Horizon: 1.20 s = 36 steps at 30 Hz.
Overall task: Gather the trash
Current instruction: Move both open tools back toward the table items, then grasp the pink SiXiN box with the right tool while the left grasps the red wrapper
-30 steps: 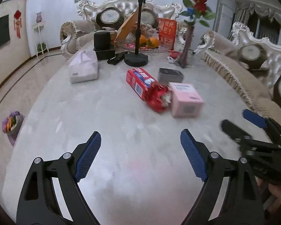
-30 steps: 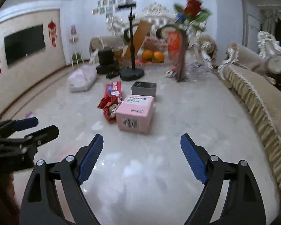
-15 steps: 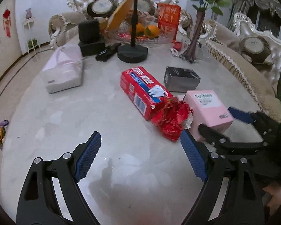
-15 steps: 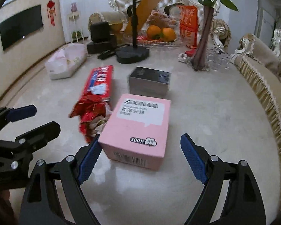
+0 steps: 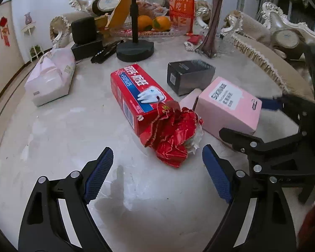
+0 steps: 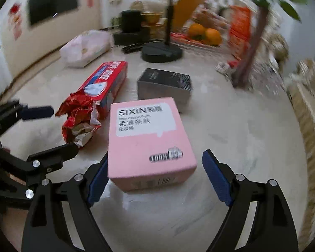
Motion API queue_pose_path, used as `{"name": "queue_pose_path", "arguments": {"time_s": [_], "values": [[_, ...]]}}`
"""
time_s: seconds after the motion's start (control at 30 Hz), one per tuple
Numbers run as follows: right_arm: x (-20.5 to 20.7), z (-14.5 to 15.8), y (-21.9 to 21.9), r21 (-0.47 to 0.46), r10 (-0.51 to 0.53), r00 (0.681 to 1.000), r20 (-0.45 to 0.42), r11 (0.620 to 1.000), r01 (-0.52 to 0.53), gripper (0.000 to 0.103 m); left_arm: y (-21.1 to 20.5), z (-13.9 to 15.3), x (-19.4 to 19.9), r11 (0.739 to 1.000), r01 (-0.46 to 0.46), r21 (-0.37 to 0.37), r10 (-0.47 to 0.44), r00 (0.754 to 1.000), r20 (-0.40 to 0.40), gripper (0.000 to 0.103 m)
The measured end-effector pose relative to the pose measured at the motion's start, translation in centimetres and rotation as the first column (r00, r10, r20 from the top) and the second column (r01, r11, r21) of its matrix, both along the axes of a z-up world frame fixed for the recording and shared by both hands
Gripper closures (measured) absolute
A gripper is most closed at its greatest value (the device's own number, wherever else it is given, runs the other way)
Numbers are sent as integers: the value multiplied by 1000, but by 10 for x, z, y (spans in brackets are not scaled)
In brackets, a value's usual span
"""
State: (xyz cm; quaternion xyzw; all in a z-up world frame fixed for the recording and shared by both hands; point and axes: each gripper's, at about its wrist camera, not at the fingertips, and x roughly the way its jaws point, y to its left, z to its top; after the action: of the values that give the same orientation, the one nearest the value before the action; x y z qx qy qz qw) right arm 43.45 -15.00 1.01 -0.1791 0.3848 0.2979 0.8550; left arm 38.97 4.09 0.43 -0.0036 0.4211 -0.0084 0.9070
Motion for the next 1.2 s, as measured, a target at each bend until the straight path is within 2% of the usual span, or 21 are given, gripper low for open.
{"name": "queue_pose_path", "arguments": {"time_s": [0.1,0.17,0.27,0.4,0.5,0.57,0.63,0.67,0.73,0.8,0.83,0.87,0.97,1.13,1.2], "values": [[1,-2,5,-74,134,990,39,989,-131,23,-7,1,-2,998,-53,27,53,999,12,19],[6,-5,9,-100,193,981,17,977,-191,22,-11,3,-1,996,-85,34,84,996,21,19],[17,-6,5,-86,181,983,3,980,-180,22,-15,6,4,988,-145,42,144,989,26,19],[26,-8,-5,-43,154,988,-10,987,-154,23,-11,0,15,980,-197,4,197,980,-28,19],[27,-6,-13,-8,175,984,-19,984,-176,23,-4,-8,19,969,-245,-15,244,968,-65,19],[27,-6,-13,15,188,982,-32,982,-188,23,-4,-9,22,963,-271,-9,270,961,-60,19],[24,-7,-8,-5,201,979,-23,980,-201,23,-5,-9,26,957,-289,3,289,956,-58,19],[22,-7,-6,-18,201,979,-13,979,-202,23,-5,-10,27,956,-292,6,292,955,-59,19],[21,-7,-3,-28,198,980,-1,980,-198,23,0,-10,26,959,-281,-38,278,959,-56,21],[21,-6,-1,-18,202,979,-4,979,-202,28,2,-8,24,960,-281,-14,280,958,-53,34],[21,-7,1,-9,203,979,-17,979,-203,32,3,-8,22,961,-276,5,276,960,-51,44],[23,-8,3,-4,186,982,-31,983,-186,41,6,-7,20,962,-273,15,273,961,-49,51],[29,-7,1,76,133,987,-94,989,-126,42,19,-4,15,967,-251,-48,248,967,-59,54],[24,-3,-7,141,74,985,-156,989,-52,42,31,-2,-3,967,-225,-122,220,974,-52,55],[14,3,-18,184,34,984,-172,983,-1,41,29,2,-17,974,-188,-131,185,982,-31,55]]}}
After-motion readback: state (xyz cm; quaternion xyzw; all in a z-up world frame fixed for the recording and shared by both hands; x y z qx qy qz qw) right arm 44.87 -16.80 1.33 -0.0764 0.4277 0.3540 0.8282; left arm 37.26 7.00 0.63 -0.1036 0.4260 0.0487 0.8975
